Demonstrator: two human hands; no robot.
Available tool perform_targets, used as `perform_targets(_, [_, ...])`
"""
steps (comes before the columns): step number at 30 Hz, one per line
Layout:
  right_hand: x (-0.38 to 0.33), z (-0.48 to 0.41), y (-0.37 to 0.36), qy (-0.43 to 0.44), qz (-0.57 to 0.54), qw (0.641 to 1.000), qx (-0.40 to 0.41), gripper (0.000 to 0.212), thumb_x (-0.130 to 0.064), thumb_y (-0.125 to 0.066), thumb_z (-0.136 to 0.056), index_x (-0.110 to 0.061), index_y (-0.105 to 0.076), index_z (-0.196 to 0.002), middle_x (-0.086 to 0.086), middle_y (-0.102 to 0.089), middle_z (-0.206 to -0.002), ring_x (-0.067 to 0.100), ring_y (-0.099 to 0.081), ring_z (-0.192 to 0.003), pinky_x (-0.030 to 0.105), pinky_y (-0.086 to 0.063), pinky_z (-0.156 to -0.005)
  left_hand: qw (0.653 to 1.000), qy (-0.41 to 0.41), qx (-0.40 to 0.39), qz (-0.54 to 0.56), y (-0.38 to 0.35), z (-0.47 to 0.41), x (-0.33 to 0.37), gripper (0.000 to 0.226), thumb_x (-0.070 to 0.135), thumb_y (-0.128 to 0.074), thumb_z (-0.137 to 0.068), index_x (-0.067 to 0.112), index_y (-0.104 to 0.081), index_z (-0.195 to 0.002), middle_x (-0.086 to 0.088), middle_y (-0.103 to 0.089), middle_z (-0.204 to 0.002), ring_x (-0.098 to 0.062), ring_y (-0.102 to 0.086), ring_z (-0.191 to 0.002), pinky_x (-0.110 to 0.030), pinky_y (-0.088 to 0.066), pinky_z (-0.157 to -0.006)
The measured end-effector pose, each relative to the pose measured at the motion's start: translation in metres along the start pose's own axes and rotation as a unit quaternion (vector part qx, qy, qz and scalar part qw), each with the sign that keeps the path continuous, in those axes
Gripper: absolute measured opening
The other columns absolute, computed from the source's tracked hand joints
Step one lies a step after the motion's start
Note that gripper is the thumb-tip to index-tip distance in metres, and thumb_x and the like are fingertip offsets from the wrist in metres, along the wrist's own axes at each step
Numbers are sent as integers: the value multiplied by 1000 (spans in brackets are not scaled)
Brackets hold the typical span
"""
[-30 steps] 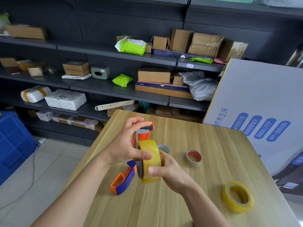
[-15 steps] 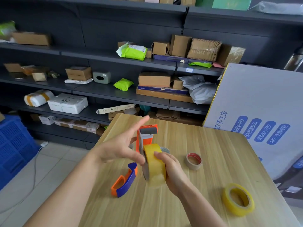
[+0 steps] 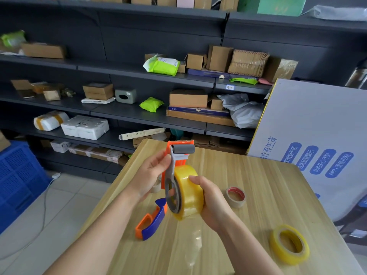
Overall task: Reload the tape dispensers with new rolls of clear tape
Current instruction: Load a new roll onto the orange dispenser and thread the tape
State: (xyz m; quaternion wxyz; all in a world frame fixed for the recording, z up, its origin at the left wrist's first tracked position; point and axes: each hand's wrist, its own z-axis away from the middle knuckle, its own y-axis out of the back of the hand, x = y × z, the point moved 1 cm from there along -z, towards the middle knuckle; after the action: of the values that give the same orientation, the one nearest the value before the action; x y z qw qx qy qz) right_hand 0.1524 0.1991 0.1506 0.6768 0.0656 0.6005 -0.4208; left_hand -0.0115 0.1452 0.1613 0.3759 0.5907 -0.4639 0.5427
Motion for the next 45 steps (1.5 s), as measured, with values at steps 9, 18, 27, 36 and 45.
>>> perform_targets(9, [-1,-11,1,-29,-6,999,20,39,-22,-52,-95,2,-61,-124,24,-66,-121,38,-63,-113,49,-48,-98,985,-93,-80,-123,-15,4,16,46,40,-62,-80,9,-58,-114,8,-59,-73,-9,-58,-71,-16,-46,-67])
perform_targets(18, [-12,-2,5,22,73,996,-38,26,-21,-68,-80,-3,-71,-100,12,-75,-94,22,-71,-85,31,-55,-77,997,-68,11,-31,-10,-1,14,52,41,-65,-75,12,-61,-117,-7,-69,-108,-21,-65,-99,-34,-52,-85])
perform_targets(27, [-12,-6,-2,18,95,990,101,56,-56,-57,-88,-8,-68,-113,10,-75,-104,26,-71,-100,44,-52,-98,998,-52,-25,-25,-16,-1,18,49,31,-71,-74,14,-61,-118,-3,-70,-109,-22,-65,-104,-26,-55,-82])
perform_targets(36, [-11,-7,6,-9,77,991,112,52,-38,-70,-80,-1,-60,-116,21,-71,-98,26,-66,-85,35,-52,-74,999,-30,-34,6,-12,-3,12,46,19,-63,-80,15,-55,-125,-4,-67,-113,-22,-63,-107,-33,-52,-92])
perform_targets(45, [-7,-13,8,-16,55,995,80,61,-57,-58,-87,-6,-64,-121,14,-73,-111,31,-69,-104,46,-50,-100,999,-21,-19,-20,-13,-3,13,41,26,-65,-83,18,-57,-123,-1,-70,-110,-19,-66,-104,-29,-54,-87])
